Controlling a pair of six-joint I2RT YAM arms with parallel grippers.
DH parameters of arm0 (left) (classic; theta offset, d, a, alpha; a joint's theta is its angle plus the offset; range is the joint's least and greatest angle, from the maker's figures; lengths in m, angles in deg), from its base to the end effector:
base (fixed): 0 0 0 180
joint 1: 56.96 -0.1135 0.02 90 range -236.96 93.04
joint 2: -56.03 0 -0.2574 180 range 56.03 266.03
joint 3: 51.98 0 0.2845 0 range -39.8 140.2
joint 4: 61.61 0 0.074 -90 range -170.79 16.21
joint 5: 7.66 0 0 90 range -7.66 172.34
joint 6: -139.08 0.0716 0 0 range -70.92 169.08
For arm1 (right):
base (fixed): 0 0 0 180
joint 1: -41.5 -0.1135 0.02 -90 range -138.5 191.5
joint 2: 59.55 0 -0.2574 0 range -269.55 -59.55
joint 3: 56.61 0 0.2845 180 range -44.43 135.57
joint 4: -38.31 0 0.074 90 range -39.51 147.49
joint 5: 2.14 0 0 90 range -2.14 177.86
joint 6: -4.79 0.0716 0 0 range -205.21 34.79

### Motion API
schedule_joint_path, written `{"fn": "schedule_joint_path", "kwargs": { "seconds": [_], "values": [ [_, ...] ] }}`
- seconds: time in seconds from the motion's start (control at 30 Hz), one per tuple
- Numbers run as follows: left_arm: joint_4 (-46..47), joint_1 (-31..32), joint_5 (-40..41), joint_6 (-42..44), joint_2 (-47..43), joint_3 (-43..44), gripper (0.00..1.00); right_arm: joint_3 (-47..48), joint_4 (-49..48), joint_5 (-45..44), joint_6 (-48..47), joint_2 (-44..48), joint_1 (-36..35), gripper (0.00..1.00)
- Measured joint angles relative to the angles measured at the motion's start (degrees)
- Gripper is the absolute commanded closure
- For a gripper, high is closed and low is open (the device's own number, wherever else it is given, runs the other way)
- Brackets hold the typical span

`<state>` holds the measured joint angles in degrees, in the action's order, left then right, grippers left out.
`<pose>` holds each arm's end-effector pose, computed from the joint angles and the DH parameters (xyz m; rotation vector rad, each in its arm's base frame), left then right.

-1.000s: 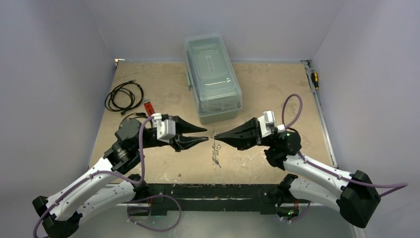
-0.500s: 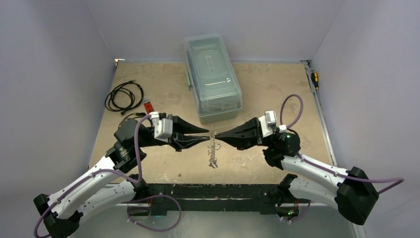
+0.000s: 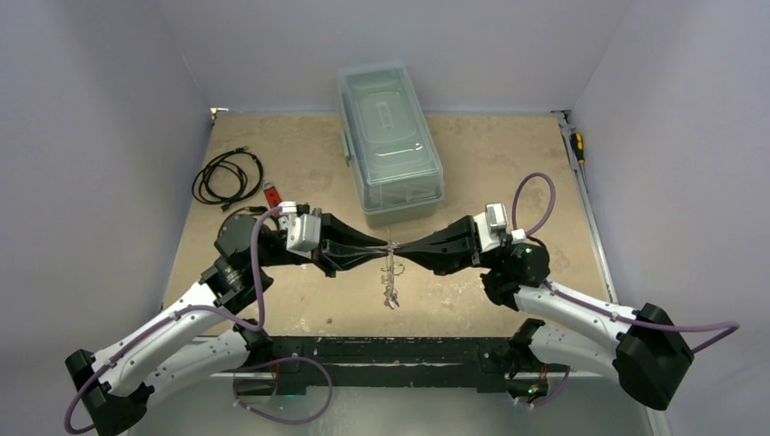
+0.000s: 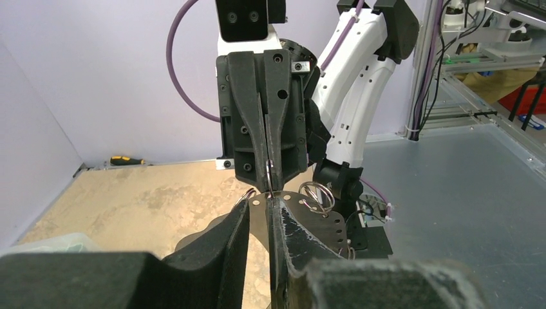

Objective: Put the keys on the keyring

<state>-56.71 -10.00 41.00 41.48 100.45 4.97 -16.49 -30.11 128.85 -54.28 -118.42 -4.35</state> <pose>0.1264 -0.2046 0.3936 1.0645 0.9969 -1.2448 0.1329 0.2043 0.3400 -0.8477 0.6396 1.4766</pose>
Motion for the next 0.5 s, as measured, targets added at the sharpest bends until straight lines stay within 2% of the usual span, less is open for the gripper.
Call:
{"fn": "schedule_joint_path", "kwargs": {
  "seconds": [0.23, 0.5],
  "values": [
    [0.04, -0.02, -0.46, -0.35, 0.59, -0.02, 0.73, 0.00, 0.46, -0.61, -0.13, -0.13, -0.57, 1.00],
    [-0.04, -0.02, -0.42, -0.39, 0.57, -0.02, 0.79, 0.00, 1.70, -1.29, -1.20, 0.02, -0.76, 1.00]
  ]
}}
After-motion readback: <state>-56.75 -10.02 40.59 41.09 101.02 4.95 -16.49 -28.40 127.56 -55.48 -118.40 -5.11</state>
